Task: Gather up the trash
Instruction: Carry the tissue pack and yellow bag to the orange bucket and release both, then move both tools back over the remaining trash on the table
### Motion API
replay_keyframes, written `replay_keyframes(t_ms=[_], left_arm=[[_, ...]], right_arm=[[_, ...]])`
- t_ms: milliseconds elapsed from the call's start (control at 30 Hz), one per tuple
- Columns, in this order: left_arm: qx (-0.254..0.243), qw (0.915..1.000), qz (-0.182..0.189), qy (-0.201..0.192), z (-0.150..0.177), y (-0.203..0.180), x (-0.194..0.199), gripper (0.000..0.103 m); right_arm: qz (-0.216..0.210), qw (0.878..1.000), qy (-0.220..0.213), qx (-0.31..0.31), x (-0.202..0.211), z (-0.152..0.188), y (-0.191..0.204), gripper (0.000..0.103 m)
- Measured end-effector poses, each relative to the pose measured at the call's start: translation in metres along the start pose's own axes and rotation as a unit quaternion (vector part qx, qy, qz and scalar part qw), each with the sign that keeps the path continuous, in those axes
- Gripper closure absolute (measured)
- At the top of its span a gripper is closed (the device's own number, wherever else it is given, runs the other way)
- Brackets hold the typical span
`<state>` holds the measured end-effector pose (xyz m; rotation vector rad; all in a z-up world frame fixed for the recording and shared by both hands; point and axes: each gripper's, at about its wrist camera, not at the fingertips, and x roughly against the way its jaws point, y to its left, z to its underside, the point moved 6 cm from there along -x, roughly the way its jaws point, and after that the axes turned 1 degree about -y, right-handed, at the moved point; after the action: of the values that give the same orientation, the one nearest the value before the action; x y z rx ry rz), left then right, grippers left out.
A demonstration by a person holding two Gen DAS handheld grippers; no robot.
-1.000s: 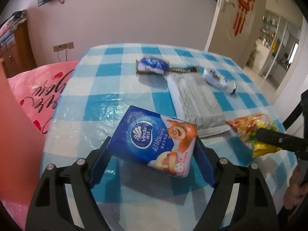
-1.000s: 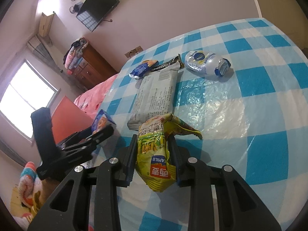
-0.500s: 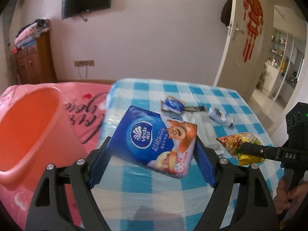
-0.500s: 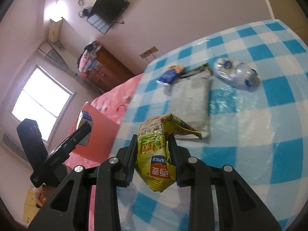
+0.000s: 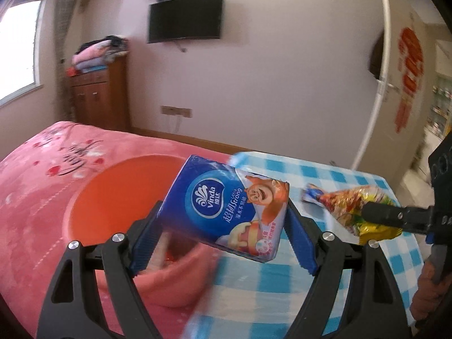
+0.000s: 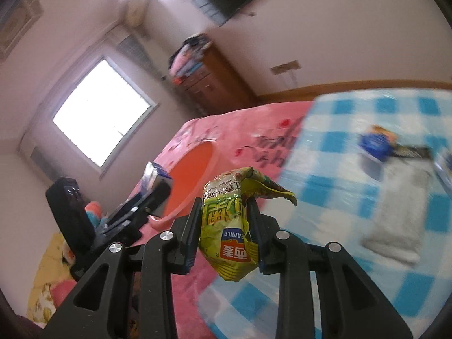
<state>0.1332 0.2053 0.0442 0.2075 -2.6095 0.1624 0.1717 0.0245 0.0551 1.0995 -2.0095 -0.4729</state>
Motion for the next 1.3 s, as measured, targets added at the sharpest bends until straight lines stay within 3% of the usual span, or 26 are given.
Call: replay_keyframes(t_ms=[300,500,567,600,633,700,900,1100,1300], left_arm=[[0.037,0.9967,-0.073,0.004,0.000,0.064,-0.011,0.022],[0.064,0.9934,-0.091,0.025,0.011,0.090,-0.029,0.022],[0.071,0.9926,-0.093,0.032,0.013,0.094,-0.034,0.020],[0.075,0.9922,-0.094,0.034,0.014,0.096,-0.035,0.019],[0.077,0.9919,-0.095,0.033,0.015,0.099,-0.036,0.015],[0.078,0.9920,-0.096,0.025,0.014,0.101,-0.034,0.012],[0.077,0.9909,-0.109,0.016,0.015,0.101,-0.030,0.010],[0.078,0.9925,-0.093,0.015,0.019,0.086,-0.025,0.010],[0.070,0.9951,-0.069,0.004,0.018,0.063,-0.013,0.010]], right_arm=[[-0.043,0.997,0.030,0.055,-0.075,-0.033,0.070,0.070],[-0.048,0.995,0.051,0.064,-0.118,-0.038,0.091,0.068],[-0.047,0.996,0.058,0.052,-0.131,-0.041,0.088,0.056],[-0.052,0.996,0.058,0.045,-0.132,-0.041,0.087,0.045],[-0.056,0.996,0.052,0.039,-0.131,-0.042,0.087,0.036],[-0.056,0.997,0.042,0.033,-0.127,-0.043,0.084,0.029],[-0.018,0.999,-0.001,0.041,-0.094,-0.040,0.068,0.016],[0.047,0.996,-0.046,0.066,-0.057,-0.022,0.044,0.012],[0.072,0.994,-0.067,0.050,-0.029,-0.005,0.017,0.012]])
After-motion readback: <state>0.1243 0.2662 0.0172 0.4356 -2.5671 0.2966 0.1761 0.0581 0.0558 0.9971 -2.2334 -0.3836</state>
